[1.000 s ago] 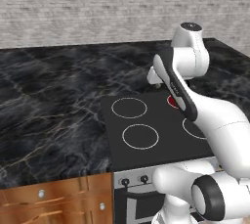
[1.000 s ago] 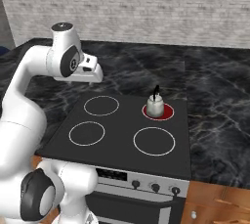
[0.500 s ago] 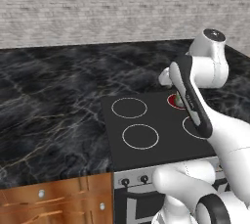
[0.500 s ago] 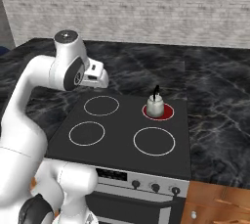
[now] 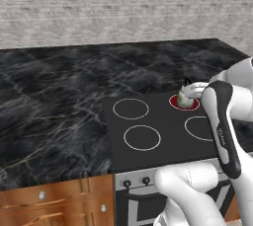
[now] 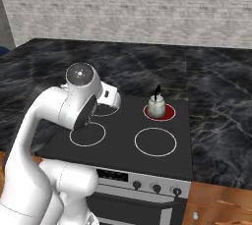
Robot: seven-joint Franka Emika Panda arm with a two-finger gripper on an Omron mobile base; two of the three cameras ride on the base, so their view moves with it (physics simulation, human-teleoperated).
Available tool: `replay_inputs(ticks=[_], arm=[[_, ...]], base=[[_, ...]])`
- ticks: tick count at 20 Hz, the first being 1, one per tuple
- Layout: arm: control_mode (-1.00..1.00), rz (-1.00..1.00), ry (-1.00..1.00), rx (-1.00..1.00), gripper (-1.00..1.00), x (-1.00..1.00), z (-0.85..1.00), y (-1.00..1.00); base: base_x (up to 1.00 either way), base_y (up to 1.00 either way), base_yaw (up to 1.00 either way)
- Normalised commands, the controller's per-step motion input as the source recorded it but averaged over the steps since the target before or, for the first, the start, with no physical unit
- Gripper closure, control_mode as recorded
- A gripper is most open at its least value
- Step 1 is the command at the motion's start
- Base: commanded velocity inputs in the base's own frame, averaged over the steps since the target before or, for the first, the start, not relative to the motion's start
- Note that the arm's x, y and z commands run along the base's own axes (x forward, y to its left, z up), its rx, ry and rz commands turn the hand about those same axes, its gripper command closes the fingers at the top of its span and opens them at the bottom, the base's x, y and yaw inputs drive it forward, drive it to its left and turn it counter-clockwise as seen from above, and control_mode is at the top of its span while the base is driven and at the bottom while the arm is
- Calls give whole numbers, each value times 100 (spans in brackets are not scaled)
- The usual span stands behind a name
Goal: The kettle is done boiling. Turn off the stove, then wait for 300 timesteps before moving the kettle to the dining table.
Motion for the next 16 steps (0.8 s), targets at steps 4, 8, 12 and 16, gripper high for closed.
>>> replay_inputs(ticks=[4,8,12,16], arm=[[-100,-8,-1,21,-100,-49,-14,-58],[-100,-12,0,25,-100,-37,-5,-53],[-100,-17,0,28,-100,-30,-1,-46],[-100,-17,0,28,-100,-27,-3,-41]], base=[[0,0,0],[0,0,0],[0,0,0],[0,0,0]])
